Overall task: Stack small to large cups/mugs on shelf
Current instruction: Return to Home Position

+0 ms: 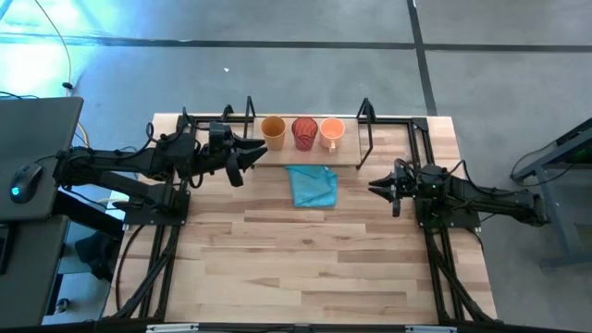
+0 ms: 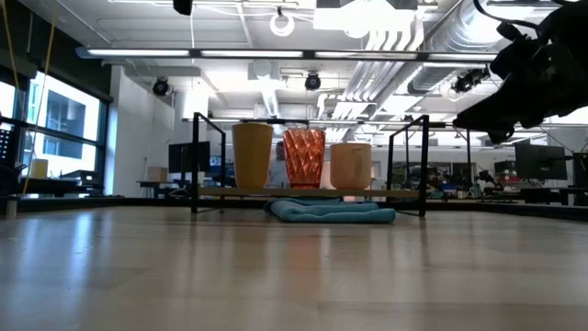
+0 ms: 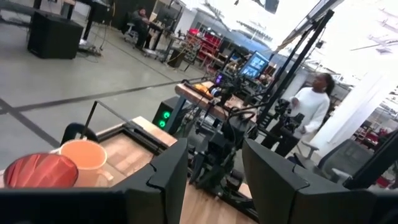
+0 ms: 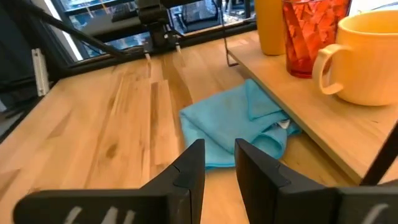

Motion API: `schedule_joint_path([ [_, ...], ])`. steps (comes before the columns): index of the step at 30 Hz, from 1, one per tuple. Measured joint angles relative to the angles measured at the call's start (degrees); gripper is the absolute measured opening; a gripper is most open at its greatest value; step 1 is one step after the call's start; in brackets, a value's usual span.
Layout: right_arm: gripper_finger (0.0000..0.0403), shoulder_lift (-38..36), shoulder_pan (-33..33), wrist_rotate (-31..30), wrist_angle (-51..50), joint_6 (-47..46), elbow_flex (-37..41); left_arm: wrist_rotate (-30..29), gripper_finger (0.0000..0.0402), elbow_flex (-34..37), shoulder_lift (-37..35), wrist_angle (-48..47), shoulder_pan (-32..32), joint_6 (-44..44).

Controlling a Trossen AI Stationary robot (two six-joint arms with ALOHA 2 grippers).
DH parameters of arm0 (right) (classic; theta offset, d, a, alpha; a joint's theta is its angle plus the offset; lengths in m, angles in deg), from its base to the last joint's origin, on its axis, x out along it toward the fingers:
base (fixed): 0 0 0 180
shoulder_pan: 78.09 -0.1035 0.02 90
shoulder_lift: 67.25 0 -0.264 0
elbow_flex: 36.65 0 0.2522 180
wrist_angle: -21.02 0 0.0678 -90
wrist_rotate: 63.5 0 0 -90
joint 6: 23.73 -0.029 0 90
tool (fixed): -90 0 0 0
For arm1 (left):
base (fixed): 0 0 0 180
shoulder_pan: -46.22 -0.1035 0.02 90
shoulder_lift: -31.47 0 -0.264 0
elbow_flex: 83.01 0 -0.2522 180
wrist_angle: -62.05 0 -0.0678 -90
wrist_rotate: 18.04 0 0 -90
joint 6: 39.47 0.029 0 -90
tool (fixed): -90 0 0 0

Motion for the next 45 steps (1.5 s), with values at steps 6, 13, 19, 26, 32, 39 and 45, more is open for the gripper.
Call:
schedule_joint_path([
  [6, 0.0078, -0.02, 0.01, 2.66, 0.13, -0.17, 0.0, 0.24, 0.0143, 0.0, 0.0, -2.54, 0.0, -2.1],
  [13, 0.0078, -0.02, -0.01, 2.95, 0.2, 0.11, 0.0, 1.34, 0.0143, 0.0, 0.0, -3.73, 0.0, -4.0],
  [19, 0.0078, 0.3, -0.08, 2.57, 9.97, -0.61, 3.21, 1.45, 0.0143, 0.0, 0.02, -3.75, 0.0, -4.89],
  [26, 0.0078, 0.33, -1.77, 1.78, 10.43, 0.47, 3.21, 1.47, 0.0143, 0.0, 0.02, -3.88, 0.0, -4.87],
  [32, 0.0078, 0.31, -2.91, -0.71, 18.77, 3.62, 3.23, 1.31, 0.0143, 0.0, 0.02, -5.11, 0.0, -5.75],
  [39, 0.0078, 0.29, -2.91, -1.14, 18.92, 4.52, 3.26, 1.25, 0.0143, 0.0, 0.02, -5.11, 0.0, -6.83],
  [45, 0.0078, -3.32, -2.91, -1.14, 17.9, 5.38, 3.28, 1.23, 0.0143, 0.0, 0.02, -5.11, 0.0, -7.69],
])
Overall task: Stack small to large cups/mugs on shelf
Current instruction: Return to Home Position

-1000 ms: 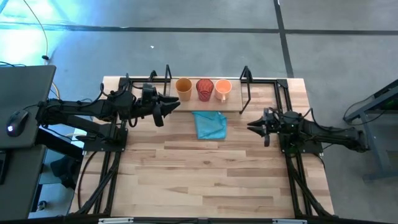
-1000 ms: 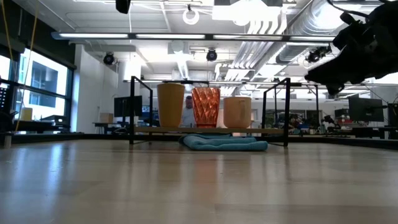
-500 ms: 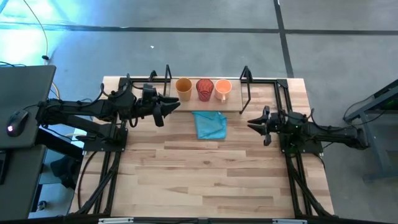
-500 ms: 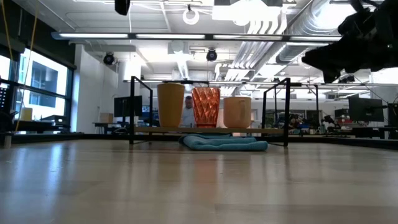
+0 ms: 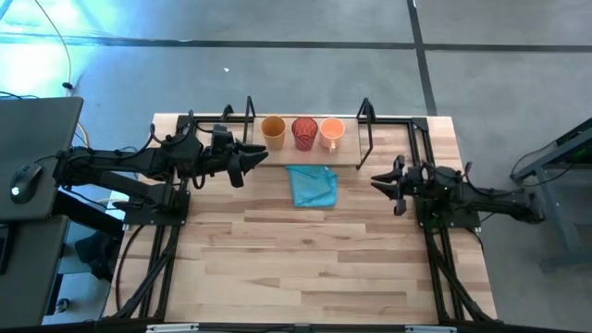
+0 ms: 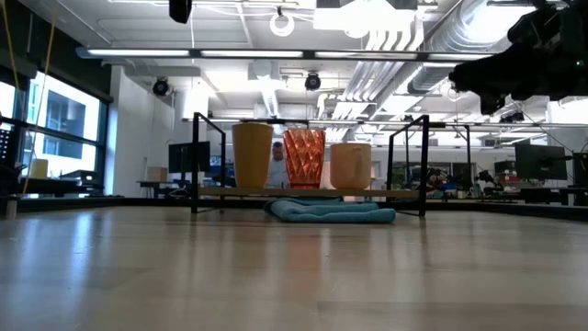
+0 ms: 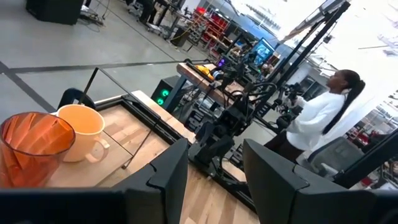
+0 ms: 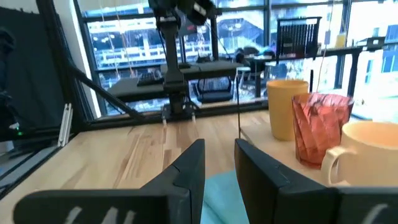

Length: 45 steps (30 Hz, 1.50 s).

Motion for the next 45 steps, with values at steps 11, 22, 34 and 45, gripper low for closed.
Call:
schedule_joint_path([
  [11, 0.0078, -5.94, 0.02, -0.37, -6.74, -1.29, 0.0, -0.21, 0.0143, 0.0, 0.0, -2.09, 0.0, -0.77],
  [22, 0.0078, -3.89, 0.0, -1.34, -8.9, -0.64, -0.04, -1.41, 0.0143, 0.0, 0.0, -3.01, 0.0, 0.58],
  [34, 0.0078, 0.79, 0.0, 9.99, -7.19, -1.07, -0.04, 1.37, 0.0143, 0.0, 0.0, -3.01, 0.0, 3.8],
  [45, 0.0078, 0.75, 0.02, 9.75, -6.87, -0.28, -0.04, 3.26, 0.0143, 0.0, 0.0, -2.84, 0.0, 5.48],
])
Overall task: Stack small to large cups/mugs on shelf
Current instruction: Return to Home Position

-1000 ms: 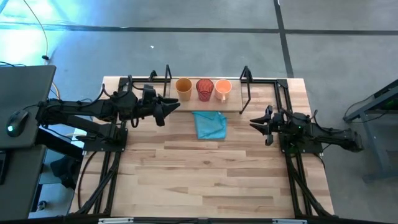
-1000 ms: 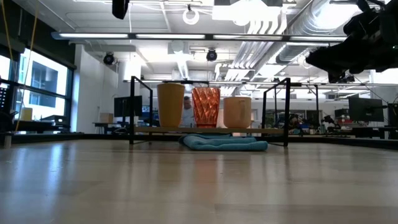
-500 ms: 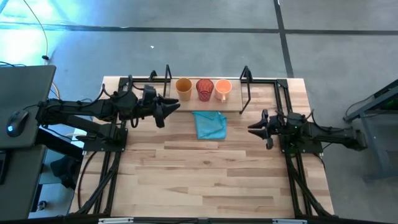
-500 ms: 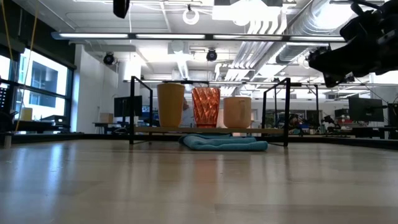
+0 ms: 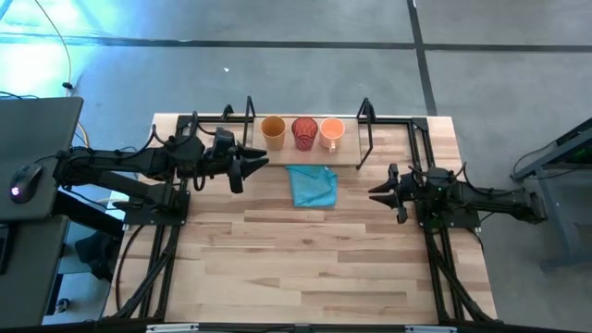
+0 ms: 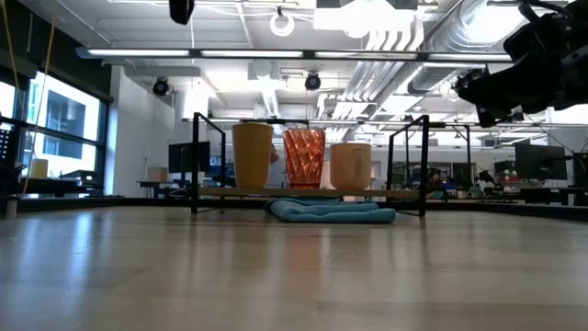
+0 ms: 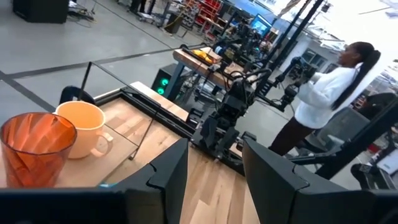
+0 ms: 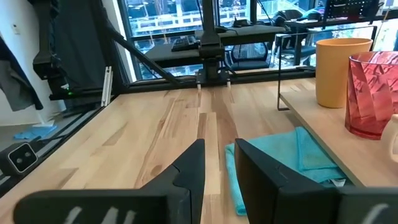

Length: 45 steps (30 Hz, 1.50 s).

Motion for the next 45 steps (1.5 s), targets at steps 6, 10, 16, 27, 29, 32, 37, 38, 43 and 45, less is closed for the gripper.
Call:
schedule_joint_path([
  [6, 0.0078, 0.0, 0.0, -0.04, -0.12, -0.17, -0.02, 1.77, 0.0143, 0.0, 0.0, -0.01, 0.0, 1.82],
  [10, 0.0078, 0.01, 0.0, -0.09, -0.16, -0.16, -0.02, 1.97, 0.0143, 0.0, 0.0, -0.13, 0.0, 5.71],
  [16, 0.0078, 0.02, 0.0, -0.13, -0.23, -0.17, -0.02, 1.46, 0.0143, 0.0, 0.0, 0.02, 0.0, 13.75],
  [27, 0.0078, 0.01, 0.0, -0.16, -0.25, -0.17, -0.02, 2.44, 0.0143, 0.12, -8.36, -3.58, 0.0, 27.16],
  [29, 0.0078, 0.02, 0.0, -0.15, -0.25, -0.16, -0.02, 1.82, 0.0143, 1.46, -11.66, -3.07, 0.0, 28.84],
  [32, 0.0078, 0.01, 0.0, -0.15, -0.25, -0.15, -0.04, 0.38, 0.0143, 5.85, -16.95, 0.32, 0.0, 29.89],
  [37, 0.0078, 0.0, 0.0, -0.15, -0.27, -0.17, -0.04, -2.28, 0.0143, 16.39, -25.18, 9.43, 0.0, 29.96],
  [38, 0.0078, 0.02, 0.0, -0.15, -0.27, -0.15, -0.04, -3.05, 0.0143, 18.33, -26.6, 11.24, 0.0, 29.82],
  [43, 0.0078, 0.0, 0.0, -0.15, -0.28, -0.16, -0.04, -6.03, 0.0143, 27.03, -33.01, 21.38, 0.0, 29.84],
  [45, 0.0078, 0.01, 0.0, -0.15, -0.3, -0.16, -0.04, -7.48, 0.0143, 29.85, -35.62, 23.88, 0.0, 30.04],
])
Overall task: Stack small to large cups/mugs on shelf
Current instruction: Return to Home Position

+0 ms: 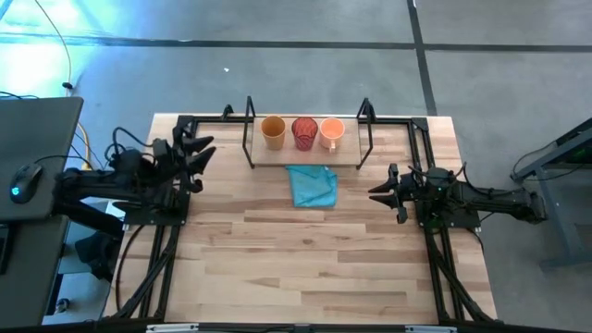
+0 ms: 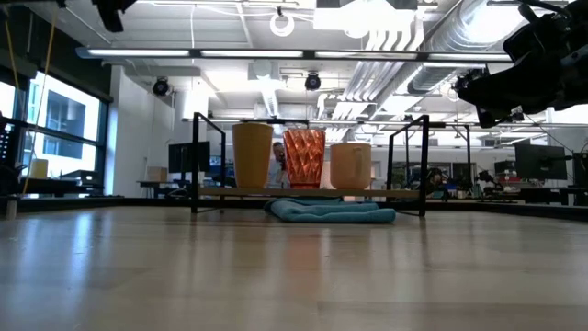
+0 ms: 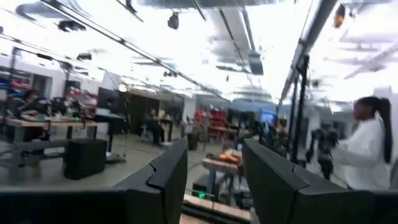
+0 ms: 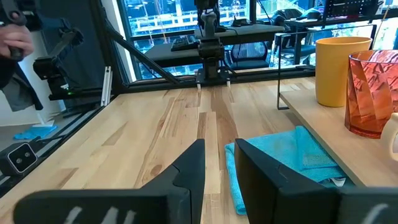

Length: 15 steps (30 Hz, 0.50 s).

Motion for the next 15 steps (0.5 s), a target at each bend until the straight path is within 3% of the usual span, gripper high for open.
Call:
schedule_joint_path([
  [6, 0.0078, -0.01, 0.0, 0.0, 0.0, -0.01, -0.02, -1.78, 0.0143, 6.35, -6.97, 3.45, 0.0, -0.06],
  [15, 0.0078, 0.0, 0.0, 0.0, 0.0, 0.0, -0.02, -2.94, 0.0142, 9.89, -15.65, 3.11, 0.0, 0.19],
])
